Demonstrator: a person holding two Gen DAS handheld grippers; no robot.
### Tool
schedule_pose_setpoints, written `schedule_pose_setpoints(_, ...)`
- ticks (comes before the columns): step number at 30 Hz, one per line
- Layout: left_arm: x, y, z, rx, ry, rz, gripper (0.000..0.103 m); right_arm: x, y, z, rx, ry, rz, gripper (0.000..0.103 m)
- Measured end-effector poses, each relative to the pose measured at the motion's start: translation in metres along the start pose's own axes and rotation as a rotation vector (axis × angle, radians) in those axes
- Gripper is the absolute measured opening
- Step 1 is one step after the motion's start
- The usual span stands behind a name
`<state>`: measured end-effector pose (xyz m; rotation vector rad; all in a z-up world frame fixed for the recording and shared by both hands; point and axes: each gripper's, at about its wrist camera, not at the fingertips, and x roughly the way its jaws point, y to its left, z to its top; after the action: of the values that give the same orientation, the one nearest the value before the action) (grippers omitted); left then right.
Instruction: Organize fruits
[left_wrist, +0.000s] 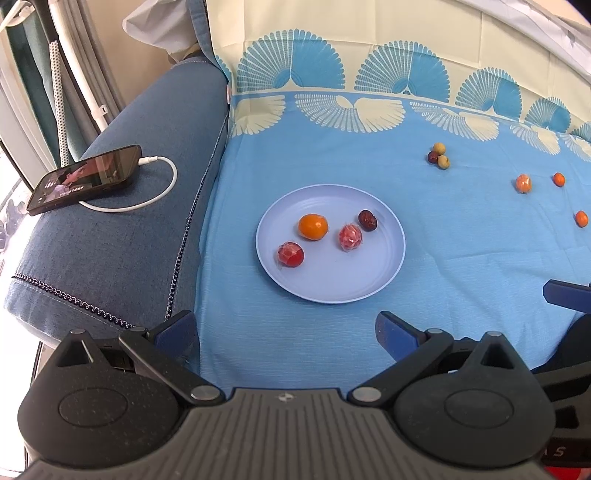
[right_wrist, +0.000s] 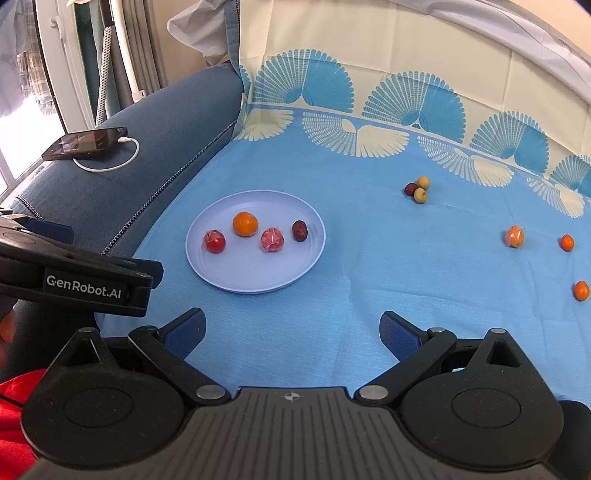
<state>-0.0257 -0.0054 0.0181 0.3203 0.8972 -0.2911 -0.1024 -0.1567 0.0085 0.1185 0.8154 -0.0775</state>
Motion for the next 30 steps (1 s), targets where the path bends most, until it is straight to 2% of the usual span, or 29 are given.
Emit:
schedule_pose_setpoints(10,0.008,-0.002,0.000,0.015,0.024,0.002,0.103,0.006,-0.003,-0.001,0.009,0.012,0.010,0.100)
schedule_pose_setpoints(17,0.019,-0.008,0.013,0.013,0.063,-0.004,0.103,0.014,-0.020,-0.002,0.075,0.024,0.005,0.100)
schedule_pose_setpoints(22,0.029,-0.019,0.031,0.031,0.066,0.001,0.103,0.020,-0.042,-0.002,0.137,0.021,-0.023,0.100)
schedule_pose_setpoints(30,0.054,-0.047,0.076,0.045,0.074,-0.021,0.103,0.033,-0.101,0.001,0.235,-0.004,-0.128,0.100)
